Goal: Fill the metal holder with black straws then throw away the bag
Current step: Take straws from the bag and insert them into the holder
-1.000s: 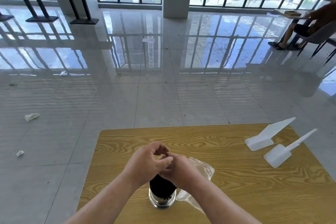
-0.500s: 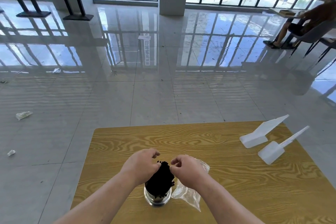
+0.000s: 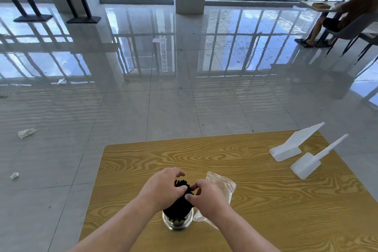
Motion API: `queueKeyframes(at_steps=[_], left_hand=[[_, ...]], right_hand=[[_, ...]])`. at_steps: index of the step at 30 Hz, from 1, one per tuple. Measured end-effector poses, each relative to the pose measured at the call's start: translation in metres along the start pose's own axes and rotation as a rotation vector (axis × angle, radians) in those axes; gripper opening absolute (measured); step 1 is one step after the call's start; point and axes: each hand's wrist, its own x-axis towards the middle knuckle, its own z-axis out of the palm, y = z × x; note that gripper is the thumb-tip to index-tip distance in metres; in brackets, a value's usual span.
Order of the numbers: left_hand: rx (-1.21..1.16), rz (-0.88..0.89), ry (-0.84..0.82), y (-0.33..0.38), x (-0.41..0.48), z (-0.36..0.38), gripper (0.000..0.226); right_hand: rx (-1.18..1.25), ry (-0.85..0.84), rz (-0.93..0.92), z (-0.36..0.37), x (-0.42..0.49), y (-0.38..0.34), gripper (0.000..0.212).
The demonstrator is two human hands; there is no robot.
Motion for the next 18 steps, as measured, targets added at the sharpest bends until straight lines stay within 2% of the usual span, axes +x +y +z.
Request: queueKeyframes(at_steps=[7,12,15,18], left_hand=[[-0.018,0.005,0.013,-0.003,-0.006,0.003,0.044],[-0.03,-0.002,0.035,-0.005,-0.009,0.001,0.04],[-0.029,-0.007,0.031,-0.005,-0.01,0.001,0.041],[-0.035,-0.012,0.025,-0.003,-0.012,0.0,0.042]], right_hand=[[0.002,0.039,-0.011,0.011,0.004,0.002,0.004],[-0.025,0.055,-0.044,0.006,0.007,-0.001,0.013],[-0.049,0.029,-0.043,0.003,0.008,-0.004,0.005],[-0.078,0.012,-0.065,0.003,0.008,-0.009,0.038]])
